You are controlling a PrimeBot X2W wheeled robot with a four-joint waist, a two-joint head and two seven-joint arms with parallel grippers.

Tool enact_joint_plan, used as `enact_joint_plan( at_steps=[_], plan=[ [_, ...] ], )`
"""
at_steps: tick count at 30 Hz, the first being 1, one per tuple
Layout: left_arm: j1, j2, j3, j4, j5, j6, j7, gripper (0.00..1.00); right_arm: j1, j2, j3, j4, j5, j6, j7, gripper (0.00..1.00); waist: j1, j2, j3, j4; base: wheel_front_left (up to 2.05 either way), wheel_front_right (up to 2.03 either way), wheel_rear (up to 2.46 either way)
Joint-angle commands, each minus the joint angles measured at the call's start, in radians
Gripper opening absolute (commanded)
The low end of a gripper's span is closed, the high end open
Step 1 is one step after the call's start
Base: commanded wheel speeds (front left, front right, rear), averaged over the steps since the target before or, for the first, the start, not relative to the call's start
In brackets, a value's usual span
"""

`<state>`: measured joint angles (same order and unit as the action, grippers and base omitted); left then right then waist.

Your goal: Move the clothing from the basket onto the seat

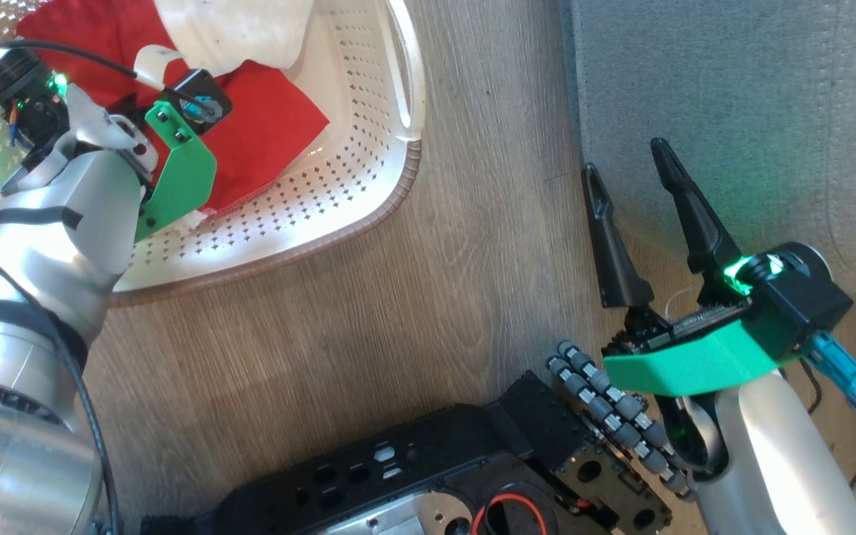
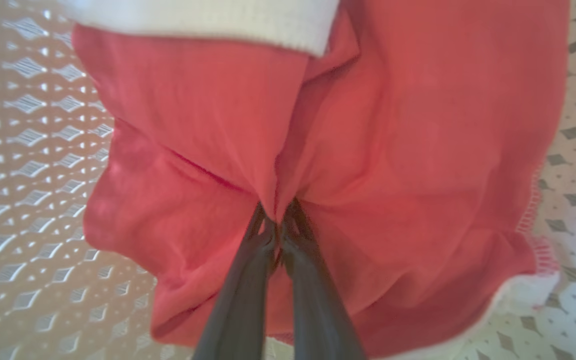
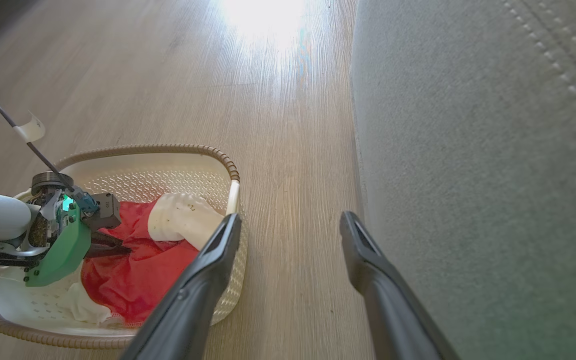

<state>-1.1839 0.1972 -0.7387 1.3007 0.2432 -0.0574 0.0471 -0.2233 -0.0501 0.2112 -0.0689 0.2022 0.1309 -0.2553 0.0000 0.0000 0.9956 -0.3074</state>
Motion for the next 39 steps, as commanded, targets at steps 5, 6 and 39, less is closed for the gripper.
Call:
enact_joint_plan(
  at_steps=[5, 6, 39],
  plan=[
    [0.035, 0.021, 0.026, -0.01, -0.028, 0.038, -0.057, 0.0, -0.021, 0.0, 0.022, -0.02, 0.001, 0.0, -0.006, 1.0, 0.0, 0.0, -0.03, -0.008, 0.0, 0.0, 0.0],
    [0.038, 0.024, 0.03, -0.01, -0.035, 0.047, -0.071, 0.0, -0.032, 0.0, 0.019, -0.02, 0.004, 0.0, -0.006, 1.0, 0.0, 0.0, -0.038, -0.011, 0.0, 0.0, 0.0],
    [0.46, -0.038, 0.284, -0.487, -0.377, 0.117, -0.309, 0.0, 0.016, 0.0, -0.027, 0.156, -0.117, 0.0, -0.006, 1.0, 0.0, 0.0, -0.753, 0.197, 0.0, 0.0, 0.0]
  ],
)
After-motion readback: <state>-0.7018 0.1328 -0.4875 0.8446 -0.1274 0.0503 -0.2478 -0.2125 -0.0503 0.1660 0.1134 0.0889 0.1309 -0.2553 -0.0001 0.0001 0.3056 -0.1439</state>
